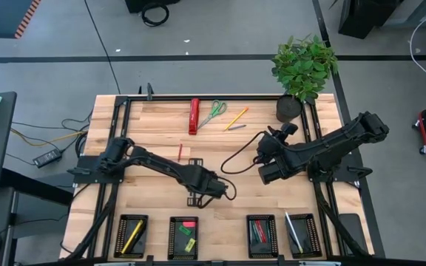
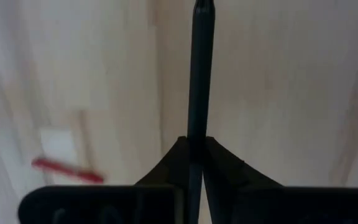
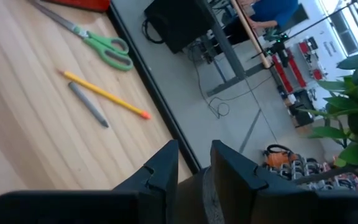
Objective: Sort crayons/erasers/pens/pencils in bins
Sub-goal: Put the black pen into the left black bin
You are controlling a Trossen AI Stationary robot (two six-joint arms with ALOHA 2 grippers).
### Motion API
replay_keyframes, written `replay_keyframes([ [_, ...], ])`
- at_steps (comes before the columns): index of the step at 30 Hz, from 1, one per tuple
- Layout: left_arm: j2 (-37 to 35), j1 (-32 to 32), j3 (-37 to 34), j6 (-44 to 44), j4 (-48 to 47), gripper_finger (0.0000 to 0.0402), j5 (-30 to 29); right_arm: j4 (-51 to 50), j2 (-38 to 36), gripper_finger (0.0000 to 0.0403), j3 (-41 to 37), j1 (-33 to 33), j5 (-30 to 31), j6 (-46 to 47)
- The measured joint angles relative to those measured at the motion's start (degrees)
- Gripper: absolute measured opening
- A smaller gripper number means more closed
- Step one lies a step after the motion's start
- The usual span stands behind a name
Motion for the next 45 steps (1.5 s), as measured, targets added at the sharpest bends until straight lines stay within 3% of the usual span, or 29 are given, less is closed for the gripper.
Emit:
replay_keyframes([
  [10, -3.9, -4.2, 0.1, -16.6, -18.1, 0.0031, -1.4, -1.7, -0.3, 0.0102, -1.8, 0.0, 1.4, 5.3],
  [15, -6.6, -8.8, 0.1, -26.4, -21.7, 0.0031, -1.8, -0.9, -0.3, 0.0102, -4.5, 0.0, 1.4, 6.1],
  [29, -13.6, -26.2, 0.2, -68.1, -22.0, 0.0034, 4.8, 10.9, -0.3, 0.0102, -5.8, 0.0, 5.6, 4.2],
  [37, -13.6, -38.7, 0.2, -93.7, -20.4, 0.0033, 6.0, 25.5, -0.3, 0.0102, -5.8, -0.8, 10.8, -8.2],
  [42, -12.8, -43.2, 0.2, -102.5, -17.8, 0.0032, 6.7, 32.6, -0.3, 0.0102, -5.8, -2.4, 10.6, -13.3],
  [45, -11.6, -44.5, 0.2, -105.3, -16.5, 0.0030, 10.0, 34.2, -0.3, 0.0102, -5.8, -3.1, 10.2, -13.4],
])
